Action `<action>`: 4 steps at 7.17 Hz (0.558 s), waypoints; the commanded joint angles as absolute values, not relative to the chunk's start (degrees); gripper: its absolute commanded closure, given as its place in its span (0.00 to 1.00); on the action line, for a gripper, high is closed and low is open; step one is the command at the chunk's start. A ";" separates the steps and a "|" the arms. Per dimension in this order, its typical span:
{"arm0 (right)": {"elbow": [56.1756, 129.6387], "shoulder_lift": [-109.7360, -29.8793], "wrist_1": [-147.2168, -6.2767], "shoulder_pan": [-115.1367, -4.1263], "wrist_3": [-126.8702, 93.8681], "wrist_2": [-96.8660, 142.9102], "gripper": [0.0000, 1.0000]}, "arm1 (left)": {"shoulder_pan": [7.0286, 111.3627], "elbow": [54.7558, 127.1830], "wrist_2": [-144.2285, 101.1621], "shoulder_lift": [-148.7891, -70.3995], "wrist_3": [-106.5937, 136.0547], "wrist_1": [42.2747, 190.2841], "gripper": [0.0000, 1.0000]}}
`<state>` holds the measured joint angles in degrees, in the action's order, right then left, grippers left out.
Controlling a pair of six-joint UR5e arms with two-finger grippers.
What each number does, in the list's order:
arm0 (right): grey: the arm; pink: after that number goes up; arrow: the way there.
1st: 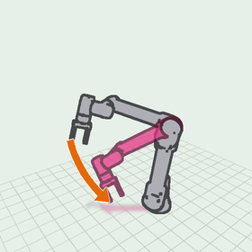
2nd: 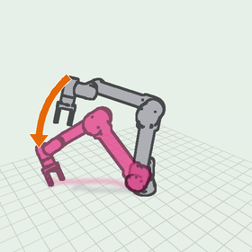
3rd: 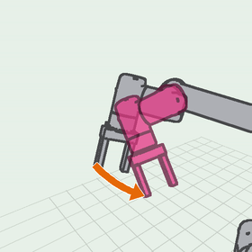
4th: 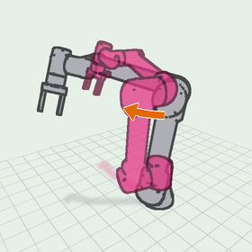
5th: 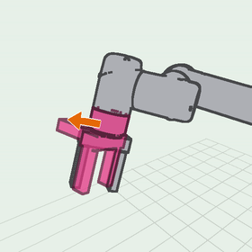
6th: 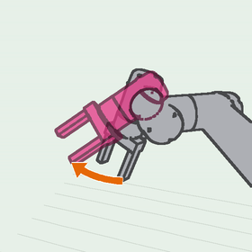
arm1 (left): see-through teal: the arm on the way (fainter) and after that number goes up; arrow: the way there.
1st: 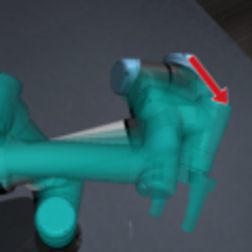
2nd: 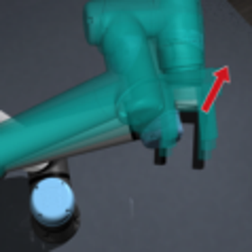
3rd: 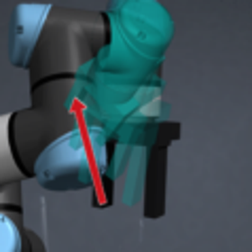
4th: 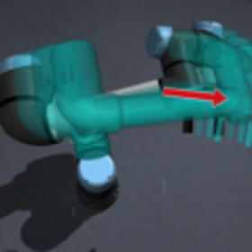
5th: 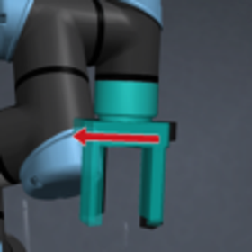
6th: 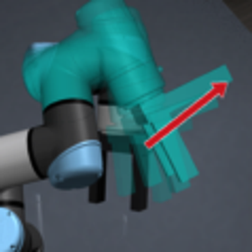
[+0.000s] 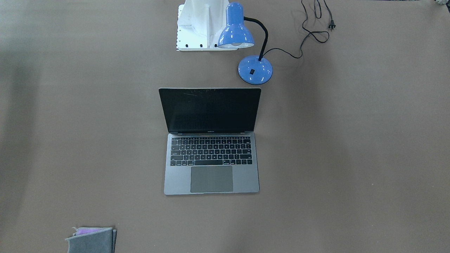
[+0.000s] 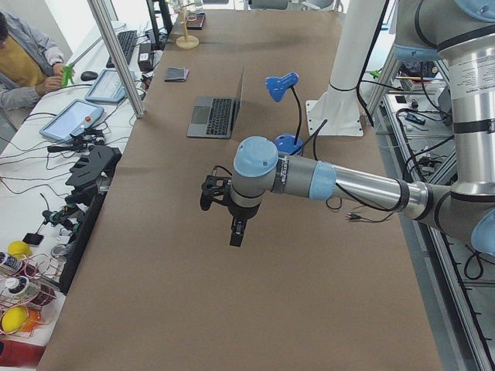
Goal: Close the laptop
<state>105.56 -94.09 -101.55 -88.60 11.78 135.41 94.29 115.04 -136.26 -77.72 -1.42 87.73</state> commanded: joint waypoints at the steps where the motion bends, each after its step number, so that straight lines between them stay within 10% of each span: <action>1: 105.12 -94.39 -99.15 -88.59 11.78 136.23 0.00 | 94.31 115.14 -136.32 -78.22 -1.67 87.98 0.03; 4: 105.03 -94.48 -98.70 -88.59 11.78 137.11 0.00 | 94.75 114.61 -136.23 -77.17 -2.72 87.89 0.02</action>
